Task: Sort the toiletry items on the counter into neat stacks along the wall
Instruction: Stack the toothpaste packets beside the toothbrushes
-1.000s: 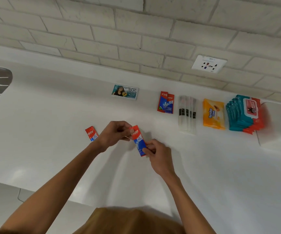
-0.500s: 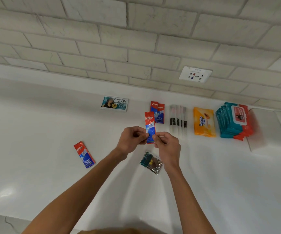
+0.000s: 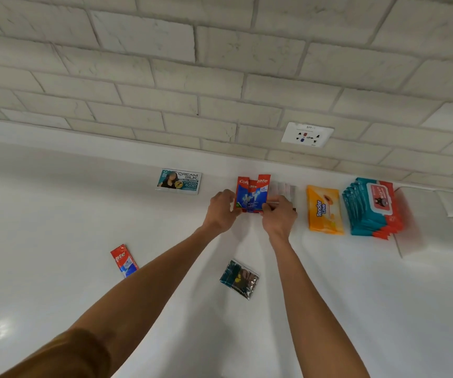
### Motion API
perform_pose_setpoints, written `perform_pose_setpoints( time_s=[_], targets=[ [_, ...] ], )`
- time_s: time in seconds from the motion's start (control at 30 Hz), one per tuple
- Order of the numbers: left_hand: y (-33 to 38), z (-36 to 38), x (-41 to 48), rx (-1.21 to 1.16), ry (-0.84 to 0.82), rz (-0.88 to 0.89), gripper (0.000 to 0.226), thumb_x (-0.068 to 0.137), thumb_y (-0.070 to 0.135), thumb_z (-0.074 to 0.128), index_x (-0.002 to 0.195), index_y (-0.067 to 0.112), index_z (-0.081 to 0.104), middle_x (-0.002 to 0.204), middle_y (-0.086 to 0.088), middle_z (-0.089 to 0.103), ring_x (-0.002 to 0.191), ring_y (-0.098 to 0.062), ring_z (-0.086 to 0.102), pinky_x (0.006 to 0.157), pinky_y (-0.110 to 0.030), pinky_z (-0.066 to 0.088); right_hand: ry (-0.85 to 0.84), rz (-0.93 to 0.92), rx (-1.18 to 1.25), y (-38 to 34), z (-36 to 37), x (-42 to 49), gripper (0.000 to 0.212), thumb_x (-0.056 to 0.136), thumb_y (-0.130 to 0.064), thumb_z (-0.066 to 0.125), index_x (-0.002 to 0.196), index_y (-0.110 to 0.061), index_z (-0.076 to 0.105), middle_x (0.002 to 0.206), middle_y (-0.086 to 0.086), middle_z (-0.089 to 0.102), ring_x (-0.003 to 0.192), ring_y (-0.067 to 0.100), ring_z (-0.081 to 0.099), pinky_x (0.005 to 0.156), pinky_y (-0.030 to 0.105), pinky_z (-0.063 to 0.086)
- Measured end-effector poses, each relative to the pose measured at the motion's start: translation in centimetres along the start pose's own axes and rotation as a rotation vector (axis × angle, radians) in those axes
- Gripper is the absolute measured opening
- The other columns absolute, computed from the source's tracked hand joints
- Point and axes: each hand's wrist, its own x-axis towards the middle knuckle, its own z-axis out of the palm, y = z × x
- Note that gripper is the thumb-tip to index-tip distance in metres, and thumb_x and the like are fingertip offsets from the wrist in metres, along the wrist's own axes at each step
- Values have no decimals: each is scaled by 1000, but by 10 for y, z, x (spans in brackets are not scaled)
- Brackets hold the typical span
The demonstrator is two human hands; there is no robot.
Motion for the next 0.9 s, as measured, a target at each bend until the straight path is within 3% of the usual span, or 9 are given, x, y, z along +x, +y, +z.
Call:
perform_pose_setpoints(
  time_s=[0.1,0.17,0.23,0.4,0.6,0.8,0.9],
  targets=[
    [2,6,8,50,-35,-9,51,91,21,76,134,11,51,130,-10,58,116,-22,60,81,-27,51,-29,1,-52,-3,10,7,22,99,-5,68,120,-9,66,122,6,73,108,21,73,62,12,50],
    [1,10,12,93,-45,-16,56,91,22,77,137,11,47,133,-11,56,120,-24,57,82,-26,48,-42,6,-68,-3,16,11,22,101,-6,66,123,-8,65,123,9,72,108,22,73,66,17,55],
    [0,13,15,121,-55,-26,58,91,23,77,138,12,46,134,-12,55,121,-25,57,84,-28,49,-62,20,-73,-1,21,13,22,102,-5,64,124,-8,64,123,11,72,105,21,72,68,20,56],
    [-4,18,22,186,-65,-27,57,92,21,76,139,11,45,137,-13,53,124,-26,54,92,-36,57,-88,-10,-149,5,26,13,18,104,-9,62,121,-5,61,121,12,69,97,16,65,55,8,39],
    [-6,21,28,271,-72,23,55,92,19,75,137,12,45,131,-12,54,120,-26,56,91,-39,58,-95,-90,-170,8,33,13,12,104,-15,61,113,-7,59,113,10,70,92,17,68,64,22,55],
    [-5,21,32,348,-94,76,53,94,18,72,139,11,47,130,-14,54,121,-30,54,92,-41,56,-148,-205,-409,21,43,10,40,98,-22,72,133,-10,58,124,9,63,113,27,62,90,38,59],
    [-5,22,33,377,-100,97,51,96,16,70,141,10,47,131,-15,55,122,-32,54,94,-41,56,-161,-244,-435,27,48,12,40,99,-24,72,135,-13,59,126,9,64,115,29,63,92,44,61]
  ],
)
